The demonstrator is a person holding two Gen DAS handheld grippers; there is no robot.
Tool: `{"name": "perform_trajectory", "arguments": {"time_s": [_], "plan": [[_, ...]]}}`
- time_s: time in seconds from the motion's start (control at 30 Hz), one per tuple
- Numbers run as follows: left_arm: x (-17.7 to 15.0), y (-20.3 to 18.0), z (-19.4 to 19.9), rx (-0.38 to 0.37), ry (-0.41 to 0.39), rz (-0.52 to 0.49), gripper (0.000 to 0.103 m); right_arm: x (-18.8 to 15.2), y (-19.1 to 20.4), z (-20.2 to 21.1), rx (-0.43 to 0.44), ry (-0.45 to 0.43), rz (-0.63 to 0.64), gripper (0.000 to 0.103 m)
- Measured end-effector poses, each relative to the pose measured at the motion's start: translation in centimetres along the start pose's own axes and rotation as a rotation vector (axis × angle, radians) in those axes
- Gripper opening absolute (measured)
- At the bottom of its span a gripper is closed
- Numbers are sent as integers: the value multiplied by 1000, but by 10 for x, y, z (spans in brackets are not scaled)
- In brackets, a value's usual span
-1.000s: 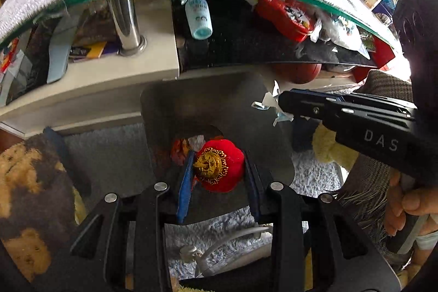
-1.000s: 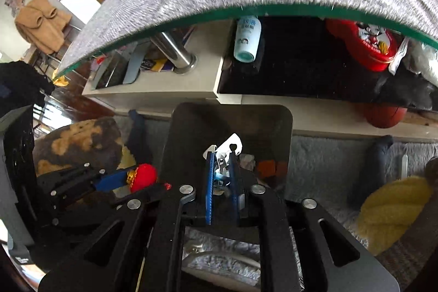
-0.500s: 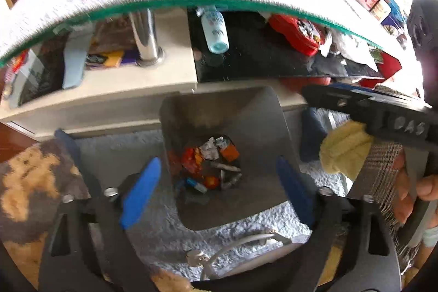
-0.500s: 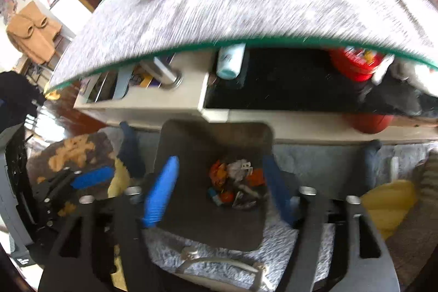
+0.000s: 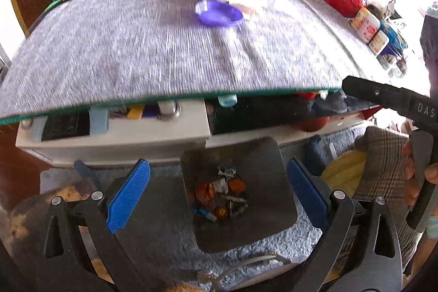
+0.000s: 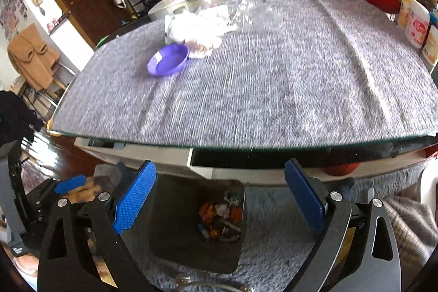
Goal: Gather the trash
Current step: 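Grasp the purple plastic plate rim with the left tool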
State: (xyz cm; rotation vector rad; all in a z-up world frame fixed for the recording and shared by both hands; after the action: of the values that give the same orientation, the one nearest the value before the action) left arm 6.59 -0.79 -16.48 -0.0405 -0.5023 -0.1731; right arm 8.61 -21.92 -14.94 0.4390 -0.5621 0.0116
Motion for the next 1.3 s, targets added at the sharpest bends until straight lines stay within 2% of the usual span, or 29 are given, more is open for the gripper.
{"name": "perform_trajectory", "arguments": {"time_s": [0.27,0.57,0.8,1.0,1.3], "plan": [[51,9,6,20,-51,12,95,36,-7,-1,-23,-26,10,95],[115,10,-10,16,-89,-5,94,93,-24,-16,-44,-70,-1,95],[156,16,-42,9,-69,0,82,140,-40,-45,-73,-85,-18,95],[176,19,-73,7,-36,-2,75,170,-48,-74,-94,-89,-28,95],[186,22,-106,-2,4,13,74,184,-65,-116,-75,-52,-80,95]]}}
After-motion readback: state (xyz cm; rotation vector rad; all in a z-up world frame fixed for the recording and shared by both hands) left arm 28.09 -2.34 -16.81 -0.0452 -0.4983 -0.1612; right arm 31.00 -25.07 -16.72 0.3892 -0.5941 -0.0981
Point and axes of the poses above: each gripper's, at about its wrist camera, not at the fingertips, and z roughly against the way its jaws point, y to its left, x to its top, the point moved 2 cm from there along -z, roughly the way its jaws point, and after that the axes turned 9 degrees about x, right-handed, at the moved point
